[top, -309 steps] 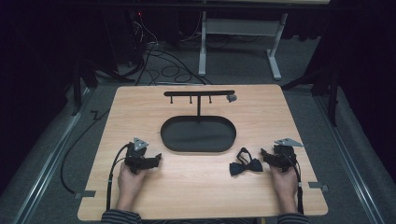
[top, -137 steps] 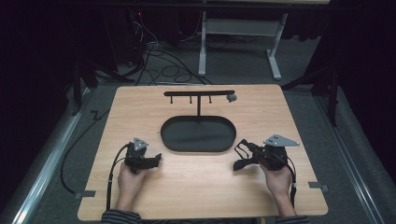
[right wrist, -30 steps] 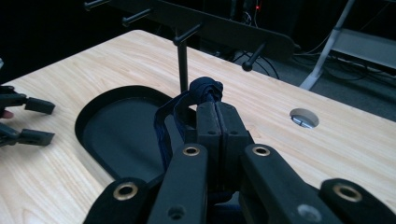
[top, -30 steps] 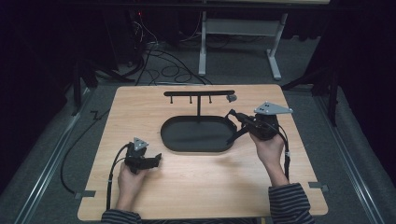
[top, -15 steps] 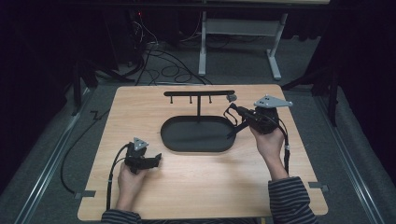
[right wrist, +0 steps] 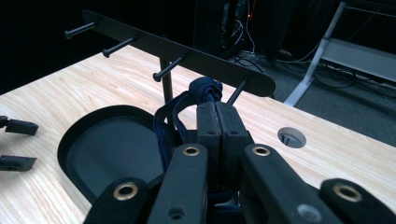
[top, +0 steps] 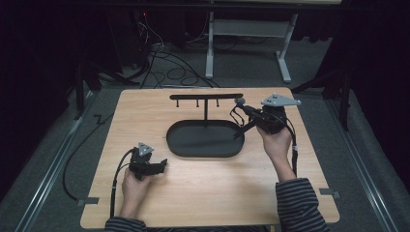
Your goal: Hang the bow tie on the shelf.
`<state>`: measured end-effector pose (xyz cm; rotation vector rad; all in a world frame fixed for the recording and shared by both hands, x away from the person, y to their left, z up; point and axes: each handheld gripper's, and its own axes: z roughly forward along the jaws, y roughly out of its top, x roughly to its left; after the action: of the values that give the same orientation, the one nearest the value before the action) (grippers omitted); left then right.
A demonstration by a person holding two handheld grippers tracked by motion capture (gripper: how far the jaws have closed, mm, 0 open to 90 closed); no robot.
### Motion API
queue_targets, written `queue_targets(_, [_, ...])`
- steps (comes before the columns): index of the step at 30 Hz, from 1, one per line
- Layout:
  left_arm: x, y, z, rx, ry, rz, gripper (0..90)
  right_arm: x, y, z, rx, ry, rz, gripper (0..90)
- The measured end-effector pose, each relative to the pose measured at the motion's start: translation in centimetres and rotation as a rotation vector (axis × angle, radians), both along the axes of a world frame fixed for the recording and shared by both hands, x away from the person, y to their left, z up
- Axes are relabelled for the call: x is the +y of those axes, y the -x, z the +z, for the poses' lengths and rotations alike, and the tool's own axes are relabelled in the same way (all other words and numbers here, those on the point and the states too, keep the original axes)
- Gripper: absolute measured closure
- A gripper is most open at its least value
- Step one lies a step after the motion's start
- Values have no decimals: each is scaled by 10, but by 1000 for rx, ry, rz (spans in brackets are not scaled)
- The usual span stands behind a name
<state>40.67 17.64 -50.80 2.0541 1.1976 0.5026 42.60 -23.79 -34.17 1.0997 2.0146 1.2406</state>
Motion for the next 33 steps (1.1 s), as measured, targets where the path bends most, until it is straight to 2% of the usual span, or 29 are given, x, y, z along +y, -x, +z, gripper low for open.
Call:
queue_targets(12, [0, 0, 0, 0, 0, 0, 188, 5, -13, 0, 10, 6, -15, 900])
queue_targets(24, [0, 0, 0, -2, 0, 1, 188, 6, -27, -2, 18, 6, -56, 900])
queue_targets(33, [0, 0, 0, -1, 0, 1, 188, 6, -36, -8, 22, 25, -91, 900])
